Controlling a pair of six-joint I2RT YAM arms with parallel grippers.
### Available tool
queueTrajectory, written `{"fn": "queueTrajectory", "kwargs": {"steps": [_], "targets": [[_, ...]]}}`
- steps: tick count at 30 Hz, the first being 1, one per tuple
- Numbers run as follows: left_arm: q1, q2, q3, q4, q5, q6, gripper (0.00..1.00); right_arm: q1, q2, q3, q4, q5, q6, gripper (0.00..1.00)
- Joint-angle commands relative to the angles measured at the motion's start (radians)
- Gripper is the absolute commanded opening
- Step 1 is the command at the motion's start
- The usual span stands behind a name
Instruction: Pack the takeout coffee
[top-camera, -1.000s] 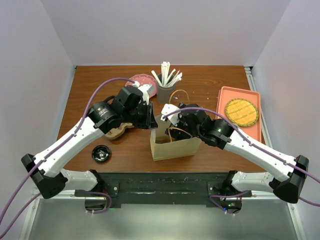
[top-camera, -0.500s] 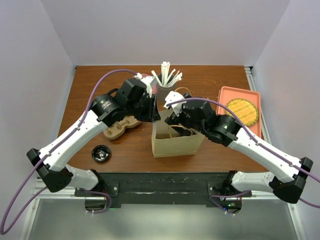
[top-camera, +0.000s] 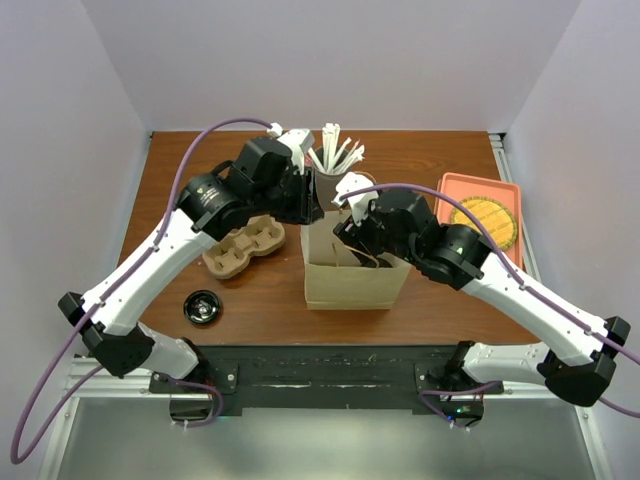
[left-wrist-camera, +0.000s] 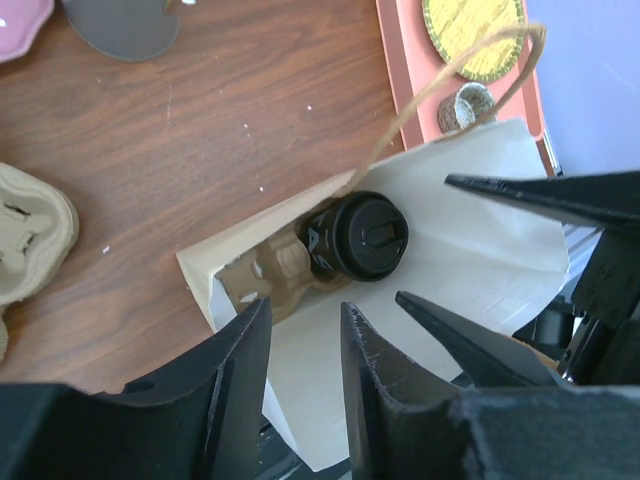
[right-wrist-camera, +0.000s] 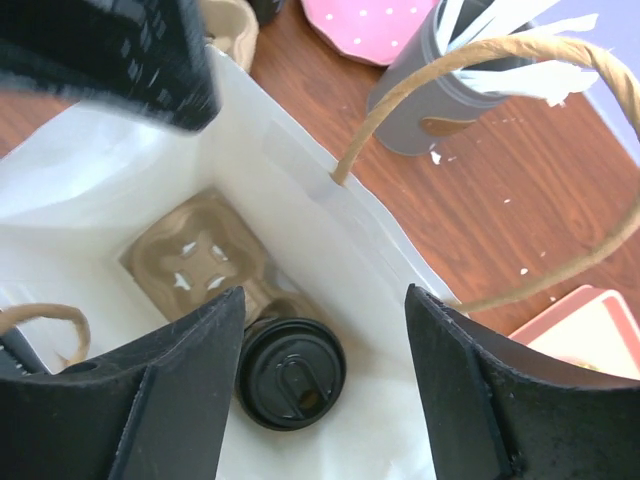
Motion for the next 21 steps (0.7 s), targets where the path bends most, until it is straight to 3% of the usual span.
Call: {"fn": "queueTrajectory", "kwargs": {"steps": [1,11,21], "targets": [[0.007,0.01,0.092,-0.003,-0.05,0.04,0.4,-0.003,-0.016,0.054,-0.016,-0.017,0.053,0.67],[0.012,0.004,0.163,0.009,-0.078,0.051,0.43,-0.004,-0.036,0.081,-0.007,0.085,0.073,0.63],[0.013,-0.059,0.12,0.047,-0.124,0.065,0.48,-0.004,-0.059,0.141,-0.009,0.137,0.116,0.56]]}}
